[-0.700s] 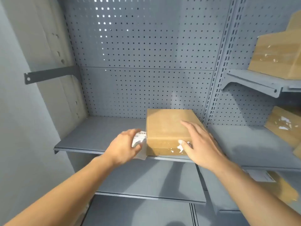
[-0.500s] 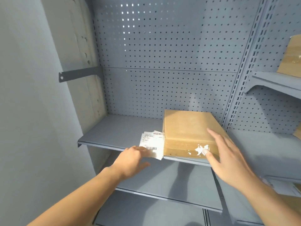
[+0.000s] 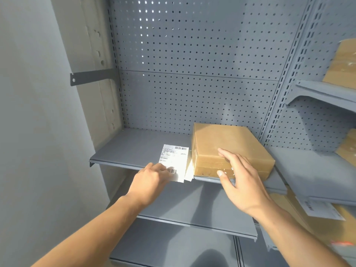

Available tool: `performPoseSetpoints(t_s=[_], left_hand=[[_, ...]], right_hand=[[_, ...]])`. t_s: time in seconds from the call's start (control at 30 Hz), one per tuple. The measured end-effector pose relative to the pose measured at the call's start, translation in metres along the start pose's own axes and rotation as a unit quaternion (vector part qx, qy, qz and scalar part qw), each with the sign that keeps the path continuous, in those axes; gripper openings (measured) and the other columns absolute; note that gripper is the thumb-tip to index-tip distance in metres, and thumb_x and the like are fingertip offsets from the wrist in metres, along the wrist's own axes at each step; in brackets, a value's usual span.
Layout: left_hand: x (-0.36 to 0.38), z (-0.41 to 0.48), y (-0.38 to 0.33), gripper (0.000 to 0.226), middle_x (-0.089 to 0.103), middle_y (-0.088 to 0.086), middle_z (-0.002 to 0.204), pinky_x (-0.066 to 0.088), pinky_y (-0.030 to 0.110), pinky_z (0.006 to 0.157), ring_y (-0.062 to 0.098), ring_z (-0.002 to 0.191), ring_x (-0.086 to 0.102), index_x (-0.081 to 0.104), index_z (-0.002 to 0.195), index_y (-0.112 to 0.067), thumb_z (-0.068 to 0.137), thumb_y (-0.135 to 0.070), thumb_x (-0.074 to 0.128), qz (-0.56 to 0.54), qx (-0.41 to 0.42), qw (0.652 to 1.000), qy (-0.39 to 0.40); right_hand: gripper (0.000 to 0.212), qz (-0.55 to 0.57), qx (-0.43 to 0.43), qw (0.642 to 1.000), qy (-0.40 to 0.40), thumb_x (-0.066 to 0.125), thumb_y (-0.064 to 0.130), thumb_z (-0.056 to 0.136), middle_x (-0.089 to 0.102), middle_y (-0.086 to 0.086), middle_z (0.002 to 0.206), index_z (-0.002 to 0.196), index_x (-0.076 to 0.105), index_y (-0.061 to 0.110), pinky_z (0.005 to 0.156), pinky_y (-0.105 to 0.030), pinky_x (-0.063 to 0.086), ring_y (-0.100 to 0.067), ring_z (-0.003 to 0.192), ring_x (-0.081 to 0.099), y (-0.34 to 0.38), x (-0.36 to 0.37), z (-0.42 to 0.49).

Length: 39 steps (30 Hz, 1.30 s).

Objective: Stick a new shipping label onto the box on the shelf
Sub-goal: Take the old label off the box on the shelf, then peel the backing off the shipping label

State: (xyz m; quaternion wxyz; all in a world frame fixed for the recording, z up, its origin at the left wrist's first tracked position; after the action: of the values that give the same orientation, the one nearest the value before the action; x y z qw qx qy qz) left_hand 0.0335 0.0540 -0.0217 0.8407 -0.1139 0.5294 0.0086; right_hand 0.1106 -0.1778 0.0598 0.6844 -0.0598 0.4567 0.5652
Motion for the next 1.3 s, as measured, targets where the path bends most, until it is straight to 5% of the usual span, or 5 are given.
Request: performPoseSetpoints(t_s=[0.23,0.37,0.93,1.17,1.3], left_hand=[[-0.005,0.004,0.012,0.027,0.068,-0.010,0.080,0.052,0.035,0.053,0.023,0.066,0.053,0.073,0.097,-0.034,0.088,-0.008,0.072,-0.018,0.003,0.997,-0.075],[-0.040,-0.004,0.015,0.026,0.061,-0.004,0.076,0.052,0.034,0.058,0.020,0.065,0.054,0.072,0.103,-0.022,0.088,0.000,0.069,-0.109,-0.009,0.982,-0.151],[-0.132,-0.030,-0.085,0.032,0.072,-0.005,0.108,0.049,0.042,0.072,0.024,0.085,0.061,0.077,0.114,-0.024,0.088,-0.005,0.076,-0.015,0.186,0.946,-0.265],[-0.123,-0.017,-0.073,0.064,0.064,-0.015,0.133,0.053,0.026,0.095,0.005,0.119,0.064,0.056,0.142,-0.031,0.084,-0.043,0.080,-0.474,-0.163,0.846,-0.183],[-0.115,-0.002,-0.106,0.013,0.082,0.003,0.106,0.059,0.028,0.080,0.023,0.102,0.077,0.077,0.106,-0.014,0.094,-0.016,0.072,-0.628,-0.159,0.755,-0.100]], right_hand=[[0.044,0.067,0.016,0.998,-0.002,0.063,0.011,0.093,0.073,0.015,0.105,0.132,0.057,0.029,0.087,-0.013,0.047,0.001,0.099,0.066,0.011,0.026,0.019],[0.010,0.177,0.169,0.967,0.071,0.062,0.023,0.097,0.078,0.003,0.081,0.103,0.066,0.030,0.059,-0.032,0.053,-0.012,0.059,0.073,0.008,0.068,0.019],[0.024,0.448,0.232,0.856,0.111,0.055,0.020,0.104,0.076,-0.012,0.115,0.112,0.073,0.008,0.068,-0.032,0.059,-0.022,0.097,0.071,0.053,0.049,0.038],[0.025,0.451,0.218,0.862,0.082,0.049,0.008,0.104,0.080,0.002,0.110,0.113,0.072,0.013,0.063,-0.028,0.057,-0.013,0.093,0.075,0.035,-0.004,0.029],[0.026,0.455,0.195,0.865,0.085,0.051,0.011,0.104,0.078,0.006,0.114,0.120,0.071,0.016,0.064,-0.028,0.056,-0.009,0.094,0.075,0.037,-0.026,0.023]])
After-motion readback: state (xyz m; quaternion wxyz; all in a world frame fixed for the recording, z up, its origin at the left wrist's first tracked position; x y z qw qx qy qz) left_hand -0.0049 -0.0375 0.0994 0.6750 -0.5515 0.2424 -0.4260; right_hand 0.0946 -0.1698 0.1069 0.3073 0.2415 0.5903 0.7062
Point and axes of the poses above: each hand's wrist, its own z-axis towards the middle knuckle, its own x-axis out of the palm, y = z × x, the point moved 10 cm from there along z, towards the middle knuckle
